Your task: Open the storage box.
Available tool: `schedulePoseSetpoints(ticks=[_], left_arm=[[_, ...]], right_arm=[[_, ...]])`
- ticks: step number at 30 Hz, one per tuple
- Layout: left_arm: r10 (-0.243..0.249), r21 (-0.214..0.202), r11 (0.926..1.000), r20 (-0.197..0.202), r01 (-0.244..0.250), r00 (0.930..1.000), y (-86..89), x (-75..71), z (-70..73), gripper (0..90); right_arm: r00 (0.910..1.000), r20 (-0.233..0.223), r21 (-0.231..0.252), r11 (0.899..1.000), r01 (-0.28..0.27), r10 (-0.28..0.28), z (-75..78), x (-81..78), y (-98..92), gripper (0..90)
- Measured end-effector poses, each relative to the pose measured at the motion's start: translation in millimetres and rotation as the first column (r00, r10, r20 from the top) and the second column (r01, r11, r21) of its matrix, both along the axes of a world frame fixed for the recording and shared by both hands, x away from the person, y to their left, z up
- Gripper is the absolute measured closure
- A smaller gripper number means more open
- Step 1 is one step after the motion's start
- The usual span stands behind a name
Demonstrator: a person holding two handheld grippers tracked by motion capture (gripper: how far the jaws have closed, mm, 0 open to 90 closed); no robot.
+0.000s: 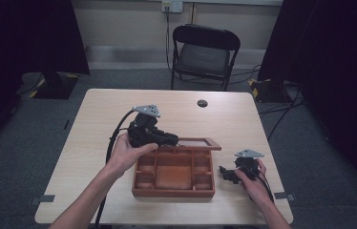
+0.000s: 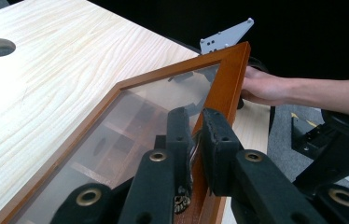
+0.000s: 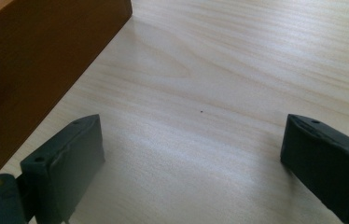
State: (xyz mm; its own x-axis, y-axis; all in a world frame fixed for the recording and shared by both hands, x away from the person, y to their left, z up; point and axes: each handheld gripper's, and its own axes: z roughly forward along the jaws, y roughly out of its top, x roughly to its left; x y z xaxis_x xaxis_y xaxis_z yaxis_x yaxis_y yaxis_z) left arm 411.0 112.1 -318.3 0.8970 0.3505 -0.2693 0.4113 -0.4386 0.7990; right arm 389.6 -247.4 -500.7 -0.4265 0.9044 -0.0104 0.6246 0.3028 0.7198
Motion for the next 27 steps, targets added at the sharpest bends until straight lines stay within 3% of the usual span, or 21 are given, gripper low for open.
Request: schedulePoseSetpoints(ticks=[27], left_arm=[[0.004,-0.001,1.0000,0.001,-0.004,1.0000,0.0,0.3,0.4,81.8]], right_arm=[[1.0000,0.000,0.000,1.000,0.000,0.000,0.0,0.0,0.0,5.2]])
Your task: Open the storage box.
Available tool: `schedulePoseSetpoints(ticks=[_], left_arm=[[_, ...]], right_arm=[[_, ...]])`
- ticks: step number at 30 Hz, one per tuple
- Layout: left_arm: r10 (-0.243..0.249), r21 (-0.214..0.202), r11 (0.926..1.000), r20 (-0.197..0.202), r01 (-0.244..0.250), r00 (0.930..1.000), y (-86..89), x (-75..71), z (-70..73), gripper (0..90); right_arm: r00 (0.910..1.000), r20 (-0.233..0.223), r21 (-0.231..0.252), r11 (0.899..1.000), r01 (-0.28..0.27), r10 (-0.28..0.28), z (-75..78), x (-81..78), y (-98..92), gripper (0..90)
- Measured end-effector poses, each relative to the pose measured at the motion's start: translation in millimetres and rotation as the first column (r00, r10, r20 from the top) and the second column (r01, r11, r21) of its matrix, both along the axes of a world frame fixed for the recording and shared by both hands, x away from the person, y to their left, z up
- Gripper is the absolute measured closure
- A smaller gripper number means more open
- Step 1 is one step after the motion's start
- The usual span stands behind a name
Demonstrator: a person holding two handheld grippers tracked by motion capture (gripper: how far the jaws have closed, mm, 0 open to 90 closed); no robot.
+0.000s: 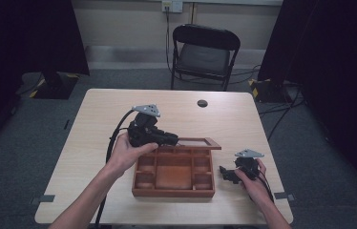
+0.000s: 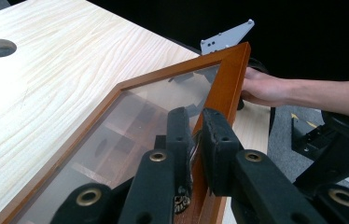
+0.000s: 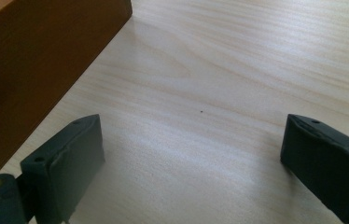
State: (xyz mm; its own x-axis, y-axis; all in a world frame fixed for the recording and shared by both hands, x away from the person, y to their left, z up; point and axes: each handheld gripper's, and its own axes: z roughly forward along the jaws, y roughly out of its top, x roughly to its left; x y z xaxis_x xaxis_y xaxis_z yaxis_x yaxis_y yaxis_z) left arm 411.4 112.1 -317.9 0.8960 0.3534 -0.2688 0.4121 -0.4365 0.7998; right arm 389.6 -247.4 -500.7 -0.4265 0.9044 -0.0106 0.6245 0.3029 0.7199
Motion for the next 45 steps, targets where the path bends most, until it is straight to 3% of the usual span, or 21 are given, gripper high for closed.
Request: schedulePoseSetpoints(ticks=[45], left_arm=[[0.002,-0.002,1.0000,-0.001,-0.002,1.0000,-0.6,-0.1,0.1,81.8]], right_arm=[[1.0000,0.000,0.000,1.000,0.000,0.000,0.0,0.0,0.0,5.2]])
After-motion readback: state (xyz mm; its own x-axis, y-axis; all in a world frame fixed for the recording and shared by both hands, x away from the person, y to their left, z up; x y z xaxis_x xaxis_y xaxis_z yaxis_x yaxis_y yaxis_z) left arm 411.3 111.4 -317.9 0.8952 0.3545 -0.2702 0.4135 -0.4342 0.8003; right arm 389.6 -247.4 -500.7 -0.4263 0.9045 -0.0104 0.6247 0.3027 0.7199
